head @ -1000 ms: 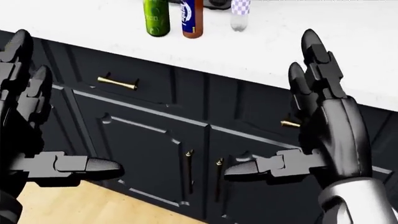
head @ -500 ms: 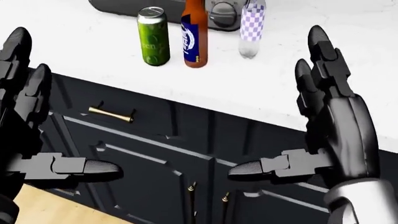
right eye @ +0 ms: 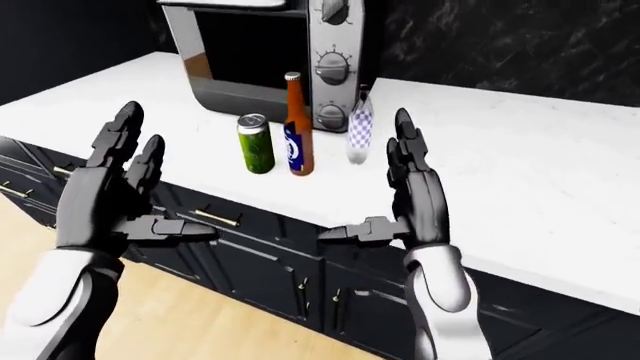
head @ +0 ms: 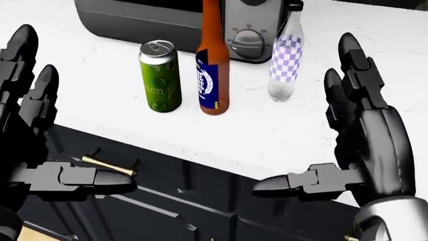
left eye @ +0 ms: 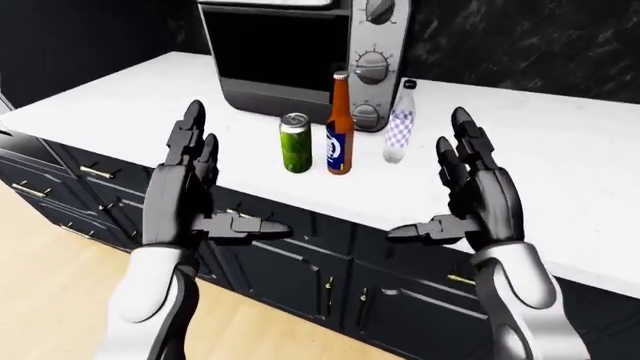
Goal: Move the drinks to the dining counter.
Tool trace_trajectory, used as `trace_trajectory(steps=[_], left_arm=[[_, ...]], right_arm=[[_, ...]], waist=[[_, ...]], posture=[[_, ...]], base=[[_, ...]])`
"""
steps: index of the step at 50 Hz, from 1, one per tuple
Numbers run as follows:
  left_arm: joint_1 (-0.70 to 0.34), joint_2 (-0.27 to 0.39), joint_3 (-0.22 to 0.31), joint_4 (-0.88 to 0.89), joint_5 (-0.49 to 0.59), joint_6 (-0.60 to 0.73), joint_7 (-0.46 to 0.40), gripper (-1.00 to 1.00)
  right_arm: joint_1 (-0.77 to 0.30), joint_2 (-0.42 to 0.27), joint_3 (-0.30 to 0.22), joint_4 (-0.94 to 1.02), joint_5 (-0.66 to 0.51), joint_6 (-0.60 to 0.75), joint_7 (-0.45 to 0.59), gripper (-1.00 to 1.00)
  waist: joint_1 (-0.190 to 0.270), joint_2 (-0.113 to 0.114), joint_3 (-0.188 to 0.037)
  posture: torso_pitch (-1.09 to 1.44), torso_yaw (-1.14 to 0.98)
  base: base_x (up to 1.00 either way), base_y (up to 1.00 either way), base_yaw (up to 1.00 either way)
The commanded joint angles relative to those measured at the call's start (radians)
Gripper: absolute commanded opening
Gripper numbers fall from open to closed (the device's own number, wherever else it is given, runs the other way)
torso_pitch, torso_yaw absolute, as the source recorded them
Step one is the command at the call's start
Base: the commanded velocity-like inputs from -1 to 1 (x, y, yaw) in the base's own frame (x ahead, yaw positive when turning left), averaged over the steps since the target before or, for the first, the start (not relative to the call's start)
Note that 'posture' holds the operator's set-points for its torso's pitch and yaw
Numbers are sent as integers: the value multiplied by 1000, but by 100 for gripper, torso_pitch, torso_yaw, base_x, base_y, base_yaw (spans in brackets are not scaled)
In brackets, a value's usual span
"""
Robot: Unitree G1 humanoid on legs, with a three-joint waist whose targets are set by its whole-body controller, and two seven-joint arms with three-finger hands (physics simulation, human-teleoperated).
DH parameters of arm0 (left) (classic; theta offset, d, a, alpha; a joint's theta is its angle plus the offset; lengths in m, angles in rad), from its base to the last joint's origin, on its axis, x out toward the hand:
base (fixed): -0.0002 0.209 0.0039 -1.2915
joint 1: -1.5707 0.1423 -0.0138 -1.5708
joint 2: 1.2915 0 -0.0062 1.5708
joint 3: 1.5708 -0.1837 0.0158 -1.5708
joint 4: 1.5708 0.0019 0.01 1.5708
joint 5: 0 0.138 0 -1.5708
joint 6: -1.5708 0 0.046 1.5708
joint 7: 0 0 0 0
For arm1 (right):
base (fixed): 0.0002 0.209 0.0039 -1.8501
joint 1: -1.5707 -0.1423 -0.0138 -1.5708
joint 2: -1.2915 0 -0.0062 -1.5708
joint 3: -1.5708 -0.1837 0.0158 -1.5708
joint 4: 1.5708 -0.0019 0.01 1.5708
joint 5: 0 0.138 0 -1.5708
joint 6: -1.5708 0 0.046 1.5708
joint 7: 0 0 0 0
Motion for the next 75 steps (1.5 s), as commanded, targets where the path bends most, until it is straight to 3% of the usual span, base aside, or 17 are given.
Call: trace_trajectory(steps=[1,5,6,9,10,14,17,18,19,20,22,24,27,30,41,60,75], left_arm=[[-22,2,1,-27,-3,-26,-2,100],[-20,6,10,-29,-5,-27,-5,100],[-18,6,11,-30,-5,-28,-6,100],[-17,6,12,-27,-6,-33,-7,100],[-17,6,12,-27,-7,-32,-7,100],[-19,6,14,-27,-10,-29,-5,100],[-18,5,11,-19,-9,-37,-4,100],[-18,6,10,-17,-8,-39,-3,100],[-19,6,10,-16,-8,-39,-3,100],[-20,6,10,-18,-8,-37,-3,100],[-20,6,8,-18,-6,-37,-3,100],[-19,7,10,-18,-6,-37,-4,100],[-20,8,10,-24,-7,-31,-5,100],[-22,11,16,-29,-8,-24,-6,100],[-12,10,15,-20,-3,-42,-12,100],[-31,12,11,-19,3,-26,-11,100],[-18,7,9,-20,2,-38,-12,100]], right_arm=[[-15,-9,-19,-40,9,-29,-2,100],[1,-16,-49,-75,35,-15,-1,100],[4,-18,-55,-80,39,-14,0,100],[7,-29,-67,-94,42,-2,-3,100],[8,-30,-71,-99,42,2,-4,100],[11,-32,-83,-92,47,-8,0,100],[12,-33,-89,-95,54,-9,1,100],[12,-34,-94,-93,57,-12,2,100],[12,-35,-97,-95,59,-10,1,100],[12,-36,-102,-98,63,-9,1,100],[12,-38,-113,-110,74,2,-2,100],[16,-40,-127,-109,87,-3,-4,100],[21,-44,-138,-107,97,-9,-7,100],[28,-53,-163,-111,114,-8,-5,100],[43,-67,-217,-136,157,-1,-16,100],[52,-98,-308,-124,224,-16,-35,100],[-8,-119,-266,13,182,-39,-94,100]], waist=[[-1,0,-3],[-4,-80,-26],[1,-38,-15],[-3,-47,-20],[-5,-50,-37],[-22,-31,-4],[-29,11,12],[-30,33,8],[-27,71,-7],[-11,53,-7],[-15,56,13],[-23,40,-17],[-16,8,1],[-7,-55,-5],[-5,-24,-32],[-9,-27,-25],[-6,-28,-29]], posture=[[0,0],[0,0],[0,0],[0,0],[0,0],[0,0],[0,0],[0,0],[0,0],[0,0],[0,0],[0,0],[0,0],[0,0],[0,0],[0,0],[0,0]], base=[[20,0,0],[2,0,0],[0,0,0],[0,0,0],[5,0,0],[26,0,0],[33,0,0],[34,0,0],[33,0,0],[34,0,0],[21,0,0],[0,0,0],[0,0,0],[0,0,0],[0,0,0],[0,0,0],[0,0,0]])
